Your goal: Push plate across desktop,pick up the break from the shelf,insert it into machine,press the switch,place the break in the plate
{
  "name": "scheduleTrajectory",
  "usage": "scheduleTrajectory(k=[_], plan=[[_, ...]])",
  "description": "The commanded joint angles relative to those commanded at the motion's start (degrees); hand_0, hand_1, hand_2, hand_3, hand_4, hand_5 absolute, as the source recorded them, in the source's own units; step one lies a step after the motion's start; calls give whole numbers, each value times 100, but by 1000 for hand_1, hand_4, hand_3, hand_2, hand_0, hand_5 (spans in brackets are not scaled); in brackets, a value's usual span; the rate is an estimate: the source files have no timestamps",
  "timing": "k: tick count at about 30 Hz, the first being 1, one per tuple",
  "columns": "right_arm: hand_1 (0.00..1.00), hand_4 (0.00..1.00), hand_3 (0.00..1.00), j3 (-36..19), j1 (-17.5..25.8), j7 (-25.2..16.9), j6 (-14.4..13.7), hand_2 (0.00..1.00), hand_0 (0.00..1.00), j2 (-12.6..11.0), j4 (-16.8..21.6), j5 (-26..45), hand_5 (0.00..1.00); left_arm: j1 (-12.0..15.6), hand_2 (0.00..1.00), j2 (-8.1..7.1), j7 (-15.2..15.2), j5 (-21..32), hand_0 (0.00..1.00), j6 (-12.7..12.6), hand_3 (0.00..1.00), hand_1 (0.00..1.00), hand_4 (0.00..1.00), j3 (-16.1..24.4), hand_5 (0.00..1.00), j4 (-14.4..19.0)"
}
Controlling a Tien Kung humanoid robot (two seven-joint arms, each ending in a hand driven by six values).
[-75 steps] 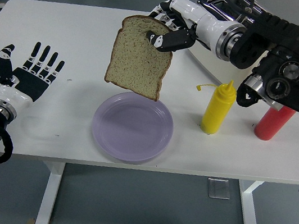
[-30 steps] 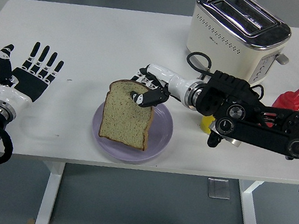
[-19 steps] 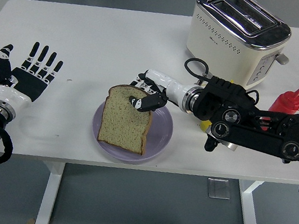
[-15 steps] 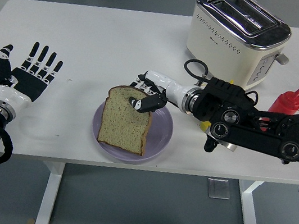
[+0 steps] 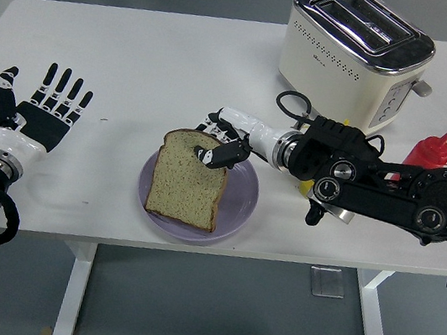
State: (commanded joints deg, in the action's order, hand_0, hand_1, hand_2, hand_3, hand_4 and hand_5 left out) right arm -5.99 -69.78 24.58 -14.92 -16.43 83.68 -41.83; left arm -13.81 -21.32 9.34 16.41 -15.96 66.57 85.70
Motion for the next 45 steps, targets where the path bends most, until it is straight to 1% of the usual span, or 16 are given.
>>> scheduleTrajectory(k=[4, 5, 10, 11, 16, 17, 20, 22, 23, 28, 29, 34, 35, 40, 41, 45], plan=[[456, 372, 553, 6, -10, 3, 99, 562, 218, 3, -24, 67, 2, -5, 722, -1, 6, -2, 813, 0, 714, 760, 640, 3, 998, -10], [475, 496, 557, 7, -11, 1, 115, 571, 236, 4, -26, 81, 2, -6, 722, -1, 8, -4, 813, 0, 713, 760, 640, 4, 998, -14], [475, 496, 557, 15, -16, -14, 182, 571, 236, 8, -28, 111, 2, -9, 722, 3, 21, -14, 813, -4, 713, 760, 640, 20, 998, -47], [487, 547, 569, 18, -18, -20, 197, 582, 252, 10, -30, 109, 39, -9, 722, 5, 25, -20, 813, -5, 713, 760, 639, 26, 998, -61], [487, 547, 569, 21, -22, -43, 269, 582, 252, 12, -42, 80, 39, -3, 722, 18, 41, -66, 813, -5, 713, 760, 639, 75, 998, -160], [503, 560, 590, 20, -23, -44, 279, 616, 266, 10, -44, 76, 48, -1, 722, 21, 44, -76, 813, -5, 713, 760, 639, 88, 998, -181], [503, 560, 590, 8, -27, -51, 284, 616, 266, 1, -54, 50, 48, 6, 722, 25, 50, -111, 813, -4, 713, 760, 639, 135, 998, -235], [503, 560, 590, -14, -31, -69, 263, 616, 266, -13, -67, -14, 48, 10, 722, 25, 53, -134, 813, -2, 713, 760, 639, 166, 998, -268], [515, 581, 608, -21, -33, -77, 255, 624, 280, -18, -72, -43, 60, 12, 722, 25, 54, -139, 814, -2, 713, 759, 638, 175, 998, -279], [515, 581, 608, -29, -47, -130, 192, 624, 280, -41, -88, -223, 60, 17, 722, 26, 57, -155, 814, 1, 713, 759, 638, 193, 998, -309], [514, 600, 611, -29, -51, -148, 164, 628, 282, -46, -92, -290, 79, 18, 722, 26, 54, -157, 815, 4, 712, 759, 637, 193, 998, -310], [514, 600, 611, -28, -69, -189, 88, 628, 282, -57, -99, -551, 79, 20, 722, 24, 41, -164, 815, 17, 712, 759, 637, 186, 998, -304], [523, 647, 628, -22, -74, -185, 95, 649, 285, -59, -95, -605, 123, 20, 722, 23, 37, -165, 815, 20, 712, 759, 636, 183, 998, -301], [523, 647, 628, 14, -87, -127, 279, 649, 285, -59, -67, -757, 123, 15, 722, 23, 28, -168, 815, 28, 712, 759, 636, 169, 998, -294], [550, 704, 659, 18, -88, -121, 311, 694, 295, -59, -66, -769, 193, 14, 722, 23, 27, -168, 815, 28, 711, 760, 636, 167, 998, -294], [550, 704, 659, 22, -93, -101, 408, 694, 295, -61, -70, -819, 193, 13, 722, 22, 28, -165, 815, 28, 711, 760, 636, 161, 998, -297]])
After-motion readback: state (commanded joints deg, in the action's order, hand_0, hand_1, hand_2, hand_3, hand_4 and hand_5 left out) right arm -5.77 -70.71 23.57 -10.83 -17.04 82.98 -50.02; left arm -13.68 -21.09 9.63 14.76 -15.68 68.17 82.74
